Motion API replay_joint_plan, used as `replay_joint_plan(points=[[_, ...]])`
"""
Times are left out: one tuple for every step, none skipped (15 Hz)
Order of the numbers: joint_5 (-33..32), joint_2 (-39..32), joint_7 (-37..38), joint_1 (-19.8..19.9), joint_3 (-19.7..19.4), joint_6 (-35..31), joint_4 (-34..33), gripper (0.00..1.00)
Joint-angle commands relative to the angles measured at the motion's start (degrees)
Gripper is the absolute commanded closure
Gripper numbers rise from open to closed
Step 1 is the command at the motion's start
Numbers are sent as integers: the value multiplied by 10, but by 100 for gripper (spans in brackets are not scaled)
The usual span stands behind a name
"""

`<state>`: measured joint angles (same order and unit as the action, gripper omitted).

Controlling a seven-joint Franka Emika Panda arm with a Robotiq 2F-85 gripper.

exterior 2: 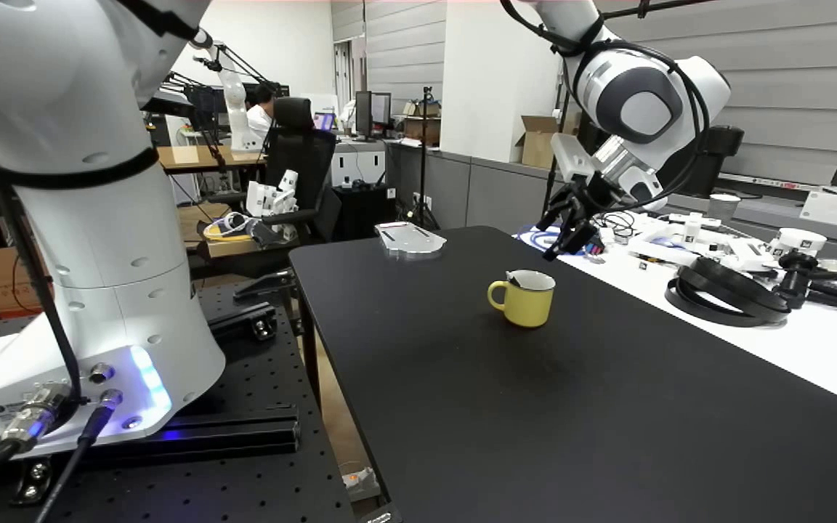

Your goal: Put the pen in the mug

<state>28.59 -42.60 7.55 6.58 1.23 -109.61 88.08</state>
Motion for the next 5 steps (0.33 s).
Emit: replay_joint_plan(points=[[-3, -1, 1, 2, 2, 1, -1, 0], [-3, -1, 0, 2, 2, 1, -1, 0], [-3, -1, 0, 2, 2, 1, 0, 0], [-4, -1, -1, 2, 2, 1, 1, 0], [-4, -1, -1, 2, 2, 1, 1, 0]])
